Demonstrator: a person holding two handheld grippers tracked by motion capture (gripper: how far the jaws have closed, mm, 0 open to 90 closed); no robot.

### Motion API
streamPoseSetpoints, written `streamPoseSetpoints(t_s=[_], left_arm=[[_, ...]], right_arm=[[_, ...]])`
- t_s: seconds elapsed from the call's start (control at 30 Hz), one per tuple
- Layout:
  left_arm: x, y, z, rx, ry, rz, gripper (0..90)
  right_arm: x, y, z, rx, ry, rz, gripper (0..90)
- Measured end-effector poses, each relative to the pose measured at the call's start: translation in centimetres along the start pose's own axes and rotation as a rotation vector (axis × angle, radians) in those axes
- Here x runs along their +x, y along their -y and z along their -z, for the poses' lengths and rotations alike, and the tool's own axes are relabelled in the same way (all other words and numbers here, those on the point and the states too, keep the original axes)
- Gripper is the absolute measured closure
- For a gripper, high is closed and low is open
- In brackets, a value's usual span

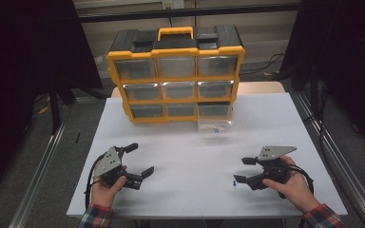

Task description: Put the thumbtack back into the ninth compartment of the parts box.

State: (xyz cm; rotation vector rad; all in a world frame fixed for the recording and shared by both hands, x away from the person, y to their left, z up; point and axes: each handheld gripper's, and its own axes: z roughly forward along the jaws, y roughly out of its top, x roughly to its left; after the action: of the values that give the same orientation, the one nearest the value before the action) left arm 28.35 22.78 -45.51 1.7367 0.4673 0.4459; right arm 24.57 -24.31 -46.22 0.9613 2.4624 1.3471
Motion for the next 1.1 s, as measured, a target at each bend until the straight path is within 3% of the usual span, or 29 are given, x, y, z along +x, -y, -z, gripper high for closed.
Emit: streamPoseSetpoints(t_s=[0.03,0.4,0.43,0.47,0.53,0.6,0.7,0.73,0.9,0.97,1.0,1.1], left_arm=[[0.1,0.1,-0.1,-0.012,0.033,0.003,0.5],[0.1,0.0,-0.1,-0.014,0.033,0.001,0.6],[0.0,0.0,0.0,-0.002,-0.002,-0.001,0.6],[0.0,0.0,0.0,-0.002,-0.002,-0.002,0.5],[0.2,0.0,0.0,-0.014,0.032,0.000,0.5],[0.0,0.0,-0.1,-0.025,0.033,0.018,0.5],[0.0,0.0,-0.1,-0.024,0.033,0.013,0.5],[-0.1,0.0,0.0,-0.012,-0.004,0.014,0.5],[-0.2,0.0,-0.1,-0.015,-0.002,0.015,0.5],[-0.1,0.0,-0.1,-0.012,0.001,0.010,0.5],[0.2,0.0,0.0,-0.005,0.034,-0.011,0.5],[0.2,0.0,-0.1,-0.009,0.037,-0.010,0.5]], right_arm=[[0.0,0.0,0.0,0.003,-0.004,-0.006,26.9],[0.3,0.2,-0.6,0.045,-0.040,0.027,43.5],[0.3,0.3,-0.6,0.044,-0.040,0.032,45.5],[0.3,0.3,-0.6,0.048,-0.043,0.036,46.6],[0.4,0.4,-0.7,0.051,-0.046,0.039,49.0],[0.4,0.4,-0.8,0.056,-0.051,0.042,51.1],[0.6,0.5,-0.9,0.063,-0.058,0.046,54.6],[0.6,0.6,-1.0,0.069,-0.062,0.050,55.5],[0.9,0.7,-1.2,0.084,-0.065,0.066,61.4],[0.9,0.7,-1.2,0.088,-0.065,0.067,63.9],[0.9,0.7,-1.2,0.091,-0.065,0.063,65.0],[0.9,0.8,-1.2,0.099,-0.071,0.062,67.7]])
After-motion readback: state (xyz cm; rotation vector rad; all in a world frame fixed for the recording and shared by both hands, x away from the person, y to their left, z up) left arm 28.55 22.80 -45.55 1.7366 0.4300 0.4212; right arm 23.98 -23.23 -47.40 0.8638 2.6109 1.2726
